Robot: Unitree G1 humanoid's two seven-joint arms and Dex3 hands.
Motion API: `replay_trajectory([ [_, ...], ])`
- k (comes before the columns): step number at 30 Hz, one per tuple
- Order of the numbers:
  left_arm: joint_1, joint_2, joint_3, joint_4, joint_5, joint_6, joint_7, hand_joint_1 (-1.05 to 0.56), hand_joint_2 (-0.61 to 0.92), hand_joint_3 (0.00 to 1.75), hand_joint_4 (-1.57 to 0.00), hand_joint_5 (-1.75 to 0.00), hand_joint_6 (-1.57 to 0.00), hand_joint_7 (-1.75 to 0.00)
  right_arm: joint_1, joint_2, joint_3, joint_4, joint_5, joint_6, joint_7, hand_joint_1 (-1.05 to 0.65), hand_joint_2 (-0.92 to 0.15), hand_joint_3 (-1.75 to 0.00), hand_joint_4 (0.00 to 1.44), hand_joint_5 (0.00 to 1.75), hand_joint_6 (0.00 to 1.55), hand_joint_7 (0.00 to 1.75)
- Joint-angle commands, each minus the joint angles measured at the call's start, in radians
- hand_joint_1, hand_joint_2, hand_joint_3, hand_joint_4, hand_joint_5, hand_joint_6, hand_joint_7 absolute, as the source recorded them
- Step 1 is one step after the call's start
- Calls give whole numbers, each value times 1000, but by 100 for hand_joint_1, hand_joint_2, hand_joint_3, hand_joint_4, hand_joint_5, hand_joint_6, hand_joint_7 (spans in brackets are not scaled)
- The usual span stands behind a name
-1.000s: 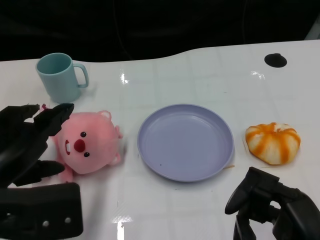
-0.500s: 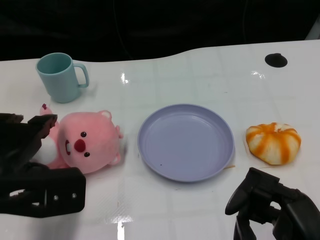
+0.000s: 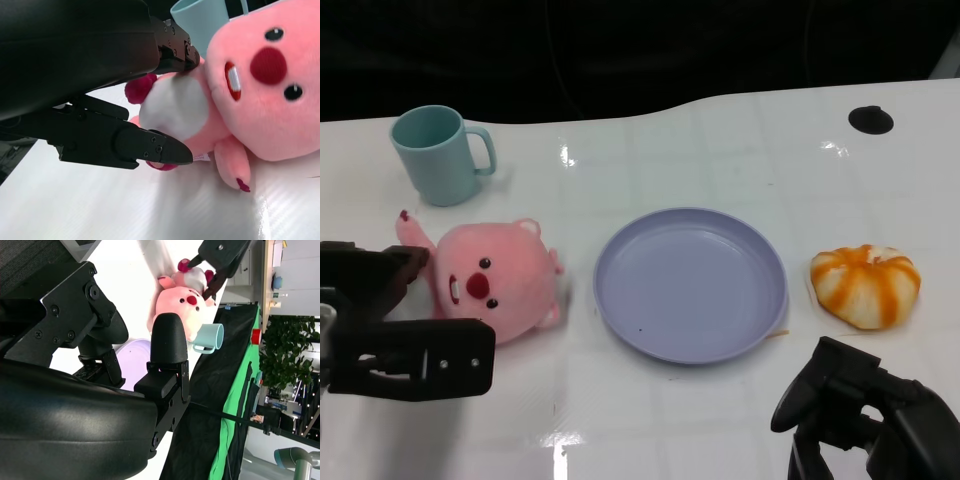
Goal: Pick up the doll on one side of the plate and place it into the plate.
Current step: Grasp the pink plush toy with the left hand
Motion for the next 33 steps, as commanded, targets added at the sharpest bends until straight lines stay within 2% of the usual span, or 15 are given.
replay_trajectory([
  [1,-44,-14,-36,106,-10,-34,50,-68,92,2,-8,-19,-18,-1,8,-3,-4,-13,3,9,-3,9,-43,-138,73,175,62,154],
  [9,-116,-59,-78,356,-79,-129,173,-46,92,5,-27,-14,-31,-3,8,-7,-7,-14,4,3,1,8,-42,-138,73,175,61,154],
  [12,-134,-75,-88,450,-100,-143,222,-38,92,10,-49,-13,-48,-5,9,-6,-7,-17,6,7,0,8,-42,-138,73,175,62,154],
  [13,-143,-78,-93,487,-105,-155,239,-34,92,11,-64,-16,-61,-8,9,-6,-7,-17,7,8,0,8,-42,-138,73,175,62,154],
  [15,-159,-82,-104,553,-115,-188,272,-30,92,9,-89,-35,-83,-7,8,-5,-8,-18,7,11,0,8,-42,-139,73,175,62,154],
  [16,-165,-81,-111,579,-117,-209,294,-28,92,7,-91,-56,-94,-5,8,-5,-7,-18,6,11,-1,8,-42,-139,73,175,62,154],
  [19,-175,-74,-126,629,-126,-261,349,-27,92,4,-84,-83,-110,-8,8,-7,-7,-19,1,11,-1,8,-42,-139,73,175,62,154],
  [20,-178,-72,-128,643,-131,-276,360,-25,92,5,-73,-120,-107,-36,9,-7,-6,-21,0,15,-2,7,-41,-139,73,175,62,154],
  [23,-191,-71,-139,687,-135,-304,388,-23,92,9,-65,-162,-83,-102,7,-6,-6,-19,-1,16,-3,8,-41,-139,73,175,62,154],
  [24,-194,-71,-143,698,-135,-309,395,-23,92,10,-64,-161,-82,-104,7,-6,-5,-17,-2,14,-3,8,-41,-139,73,175,62,154],
  [25,-196,-71,-146,707,-136,-313,401,-22,92,14,-68,-147,-85,-84,7,-5,-5,-16,-2,13,-3,8,-41,-139,73,175,62,154],
  [27,-200,-73,-150,722,-142,-316,418,-23,92,18,-68,-138,-88,-61,6,-6,-2,-16,-5,14,-4,7,-41,-139,73,175,62,154],
  [29,-202,-76,-146,723,-153,-311,442,-24,92,20,-68,-142,-93,-51,6,-5,-1,-15,-6,13,-4,6,-40,-140,73,175,62,154],
  [32,-198,-80,-137,716,-169,-311,492,-24,92,28,-65,-162,-84,-81,6,-4,-1,-13,-2,9,-4,7,-40,-140,73,175,62,154],
  [33,-192,-81,-125,710,-178,-323,540,-24,92,28,-68,-168,-72,-114,7,-2,-1,-12,0,7,-4,7,-41,-140,73,175,62,154],
])
